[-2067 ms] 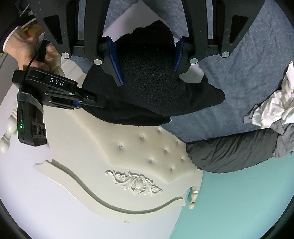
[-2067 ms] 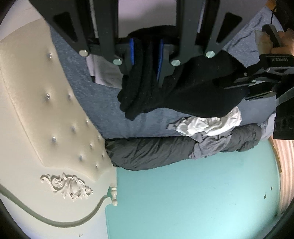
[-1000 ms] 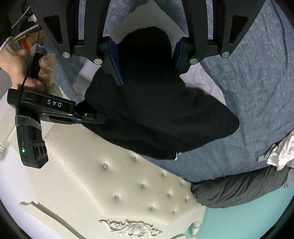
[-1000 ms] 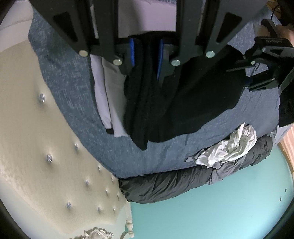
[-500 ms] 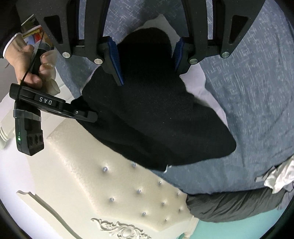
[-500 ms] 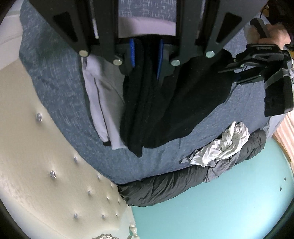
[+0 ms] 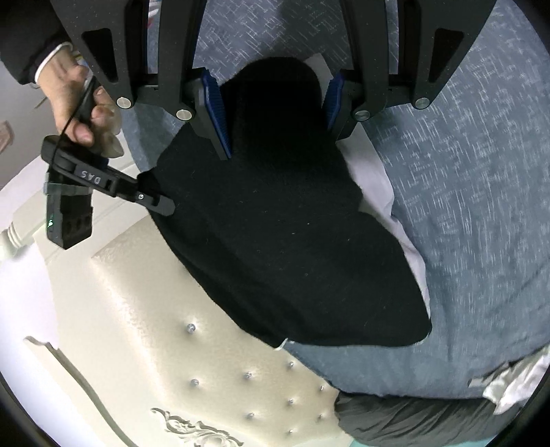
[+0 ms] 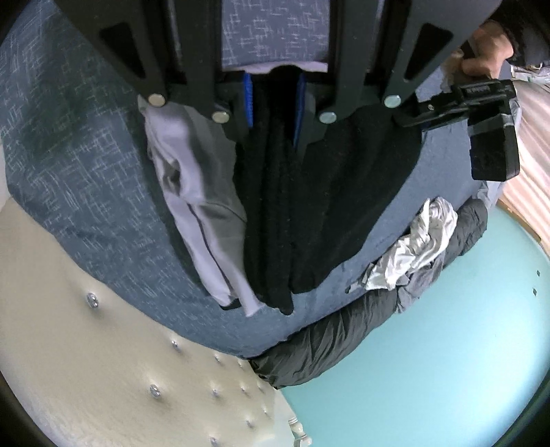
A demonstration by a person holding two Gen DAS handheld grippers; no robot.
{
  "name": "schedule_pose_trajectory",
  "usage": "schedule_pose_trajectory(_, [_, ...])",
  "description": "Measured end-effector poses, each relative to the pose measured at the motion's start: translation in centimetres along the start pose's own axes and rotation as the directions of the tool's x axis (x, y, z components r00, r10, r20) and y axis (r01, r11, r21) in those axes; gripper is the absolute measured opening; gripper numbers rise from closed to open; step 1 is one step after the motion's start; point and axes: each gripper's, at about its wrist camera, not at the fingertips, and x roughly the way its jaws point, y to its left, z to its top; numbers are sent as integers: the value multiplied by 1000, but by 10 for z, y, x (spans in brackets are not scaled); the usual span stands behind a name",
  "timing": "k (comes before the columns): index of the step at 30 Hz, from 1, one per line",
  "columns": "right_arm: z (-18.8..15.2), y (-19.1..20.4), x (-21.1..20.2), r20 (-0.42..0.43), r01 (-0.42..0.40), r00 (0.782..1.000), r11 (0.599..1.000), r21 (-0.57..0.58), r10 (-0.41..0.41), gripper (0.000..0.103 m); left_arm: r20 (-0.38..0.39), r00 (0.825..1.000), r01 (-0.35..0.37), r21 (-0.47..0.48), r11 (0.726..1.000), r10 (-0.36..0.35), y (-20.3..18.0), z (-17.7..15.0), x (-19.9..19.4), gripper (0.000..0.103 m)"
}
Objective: Fold clothes
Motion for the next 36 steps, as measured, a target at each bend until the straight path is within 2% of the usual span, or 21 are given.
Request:
schedule_pose_trajectory(3, [-1, -14, 9, -36, -18, 999, 996, 92, 21, 20, -20, 1000, 21, -21, 1000, -22, 7, -2, 3, 53])
schedule_pose_trajectory(5, [1, -19, 6, -33, -15, 999, 992, 122, 19, 30, -24, 999, 37, -39, 999, -38, 10, -1, 0, 55])
schedule_pose_trajectory(7, [3, -22, 2, -25, -6, 1000, 990, 142, 10, 36, -18, 999, 38, -48, 998, -39, 12, 1, -13, 56])
schedule_pose_trajectory(10, [10, -21, -9, -4, 21, 1000, 989, 144, -20, 39, 13, 1000, -1, -7, 1000, 1, 7, 9, -37, 56])
schedule_pose_trajectory(13, [22, -19, -27, 46, 52, 997, 987, 155, -60, 39, 58, 996, -69, 43, 997, 66, 4, 24, -56, 56])
schedule_pose_trajectory(15, [30, -14, -38, 97, 33, 994, 989, 147, -47, 39, 66, 995, -82, 55, 995, 79, 1, 33, -56, 56])
schedule_pose_trajectory(16, [34, -9, -40, 108, 14, 994, 991, 130, -28, 38, 68, 994, -84, 57, 995, 80, 0, 36, -55, 56])
schedule_pose_trajectory(18, [38, 4, -36, 98, -13, 995, 997, 82, 5, 13, 72, 994, -87, 62, 994, 83, -3, 44, -53, 56])
schedule_pose_trajectory(21, [41, 21, -16, 45, -2, 999, 1000, 22, 1, 4, 55, 993, -112, 83, 990, 107, -6, 53, -38, 56])
schedule_pose_trajectory(26, [36, 23, 23, -33, 35, 999, 999, 6, -35, 1, 1, 988, -154, 119, 981, 155, -3, 42, -10, 56])
schedule_pose_trajectory(32, [30, -11, 40, -33, 72, 997, 991, 112, -69, 0, -6, 989, -145, 120, 982, 147, 5, 32, 2, 55])
schedule_pose_trajectory(36, [29, -22, 43, -34, 46, 999, 984, 173, -40, 0, -18, 989, -142, 116, 983, 145, 3, 33, 5, 55])
